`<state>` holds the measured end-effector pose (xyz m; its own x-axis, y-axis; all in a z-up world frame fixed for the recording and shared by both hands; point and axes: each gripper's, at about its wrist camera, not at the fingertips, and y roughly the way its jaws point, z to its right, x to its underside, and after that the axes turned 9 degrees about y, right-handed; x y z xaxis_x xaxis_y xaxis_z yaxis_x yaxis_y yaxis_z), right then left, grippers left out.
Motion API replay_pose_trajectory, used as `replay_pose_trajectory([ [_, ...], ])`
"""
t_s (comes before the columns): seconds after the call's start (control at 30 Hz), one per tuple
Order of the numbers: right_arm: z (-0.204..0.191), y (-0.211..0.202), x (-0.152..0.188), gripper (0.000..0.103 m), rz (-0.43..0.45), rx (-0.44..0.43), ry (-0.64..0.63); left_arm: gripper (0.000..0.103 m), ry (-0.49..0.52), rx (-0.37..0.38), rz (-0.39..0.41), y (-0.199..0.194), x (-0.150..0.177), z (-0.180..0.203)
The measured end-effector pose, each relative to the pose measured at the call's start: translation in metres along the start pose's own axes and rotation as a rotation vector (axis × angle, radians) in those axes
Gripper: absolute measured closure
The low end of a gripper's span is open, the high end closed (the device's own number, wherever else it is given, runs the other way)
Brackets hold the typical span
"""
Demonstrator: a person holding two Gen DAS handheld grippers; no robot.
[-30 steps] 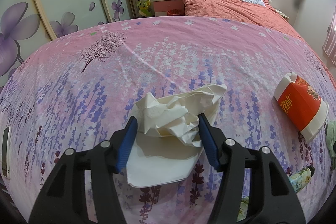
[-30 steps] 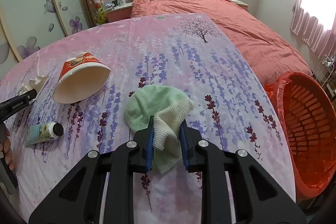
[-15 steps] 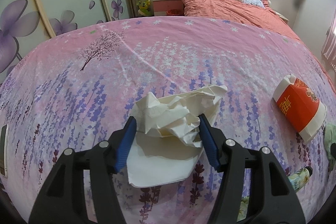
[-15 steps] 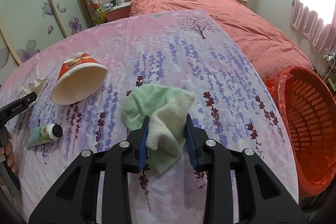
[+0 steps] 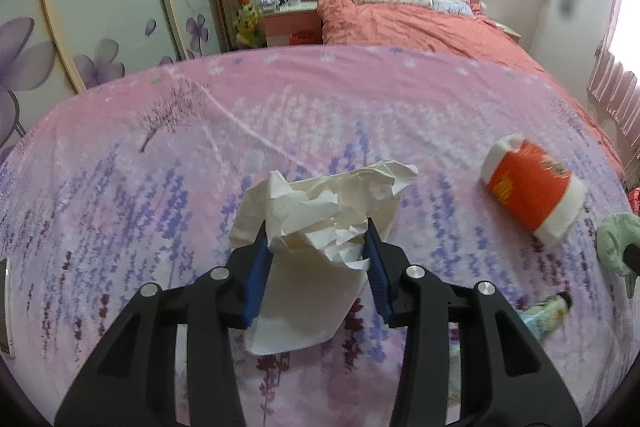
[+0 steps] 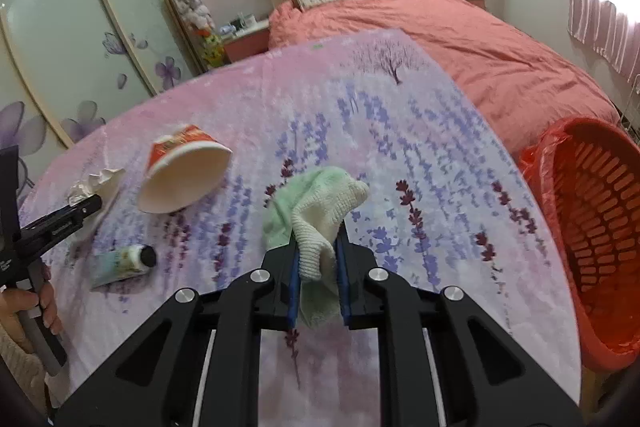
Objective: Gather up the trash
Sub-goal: 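Carry the tissue and sock over the orange basket and open both tools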
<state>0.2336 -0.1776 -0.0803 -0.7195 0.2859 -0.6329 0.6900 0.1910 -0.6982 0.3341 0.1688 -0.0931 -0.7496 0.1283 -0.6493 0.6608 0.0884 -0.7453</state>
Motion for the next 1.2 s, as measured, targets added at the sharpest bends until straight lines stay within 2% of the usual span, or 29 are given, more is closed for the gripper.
replay_pose_trajectory([
  [0.2,0.005,-0.044,-0.01,0.088,0.097,-0.028,0.004,0.06,0.014,0.004,0.075,-0.047,-0.008,0.017],
  [0.33,0.017,-0.074,-0.016,0.088,0.163,-0.028,0.013,0.06,0.034,0.036,0.124,-0.083,-0.015,0.04],
  [0.6,0.05,-0.124,-0.025,0.088,0.275,0.024,0.043,0.06,0.12,0.161,0.208,-0.14,-0.026,0.113],
  [0.87,0.093,-0.149,-0.023,0.088,0.336,0.086,0.1,0.06,0.208,0.308,0.24,-0.164,-0.029,0.201],
  [1.2,0.16,-0.157,-0.028,0.088,0.372,0.157,0.221,0.059,0.289,0.487,0.214,-0.168,-0.028,0.312],
])
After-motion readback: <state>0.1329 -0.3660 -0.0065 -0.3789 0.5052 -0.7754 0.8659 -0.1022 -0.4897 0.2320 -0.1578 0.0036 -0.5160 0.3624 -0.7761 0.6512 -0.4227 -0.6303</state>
